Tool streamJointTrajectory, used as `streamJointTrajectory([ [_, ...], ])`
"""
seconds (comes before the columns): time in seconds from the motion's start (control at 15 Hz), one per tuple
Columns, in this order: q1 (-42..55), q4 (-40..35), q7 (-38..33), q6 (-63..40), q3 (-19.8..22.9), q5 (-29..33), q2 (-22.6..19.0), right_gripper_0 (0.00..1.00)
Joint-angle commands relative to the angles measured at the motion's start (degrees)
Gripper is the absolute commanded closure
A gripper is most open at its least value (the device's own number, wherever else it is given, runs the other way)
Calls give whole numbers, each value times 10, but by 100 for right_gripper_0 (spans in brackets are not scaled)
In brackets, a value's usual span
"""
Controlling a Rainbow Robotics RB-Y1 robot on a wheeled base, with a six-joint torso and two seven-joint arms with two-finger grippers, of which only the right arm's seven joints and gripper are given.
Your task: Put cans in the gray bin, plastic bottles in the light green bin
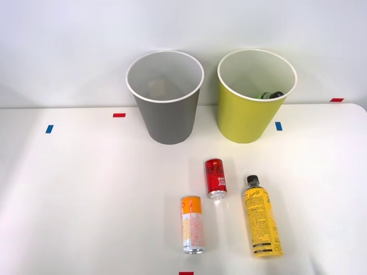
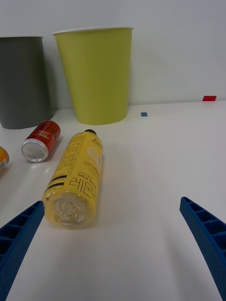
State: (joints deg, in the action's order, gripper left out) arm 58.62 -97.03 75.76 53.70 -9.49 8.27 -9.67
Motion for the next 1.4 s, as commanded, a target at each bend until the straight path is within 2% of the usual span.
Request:
streamJointTrajectory([
  [0.07, 0, 0, 0, 0, 0, 0, 0, 0],
  [1.4, 0, 0, 0, 0, 0, 0, 0, 0],
])
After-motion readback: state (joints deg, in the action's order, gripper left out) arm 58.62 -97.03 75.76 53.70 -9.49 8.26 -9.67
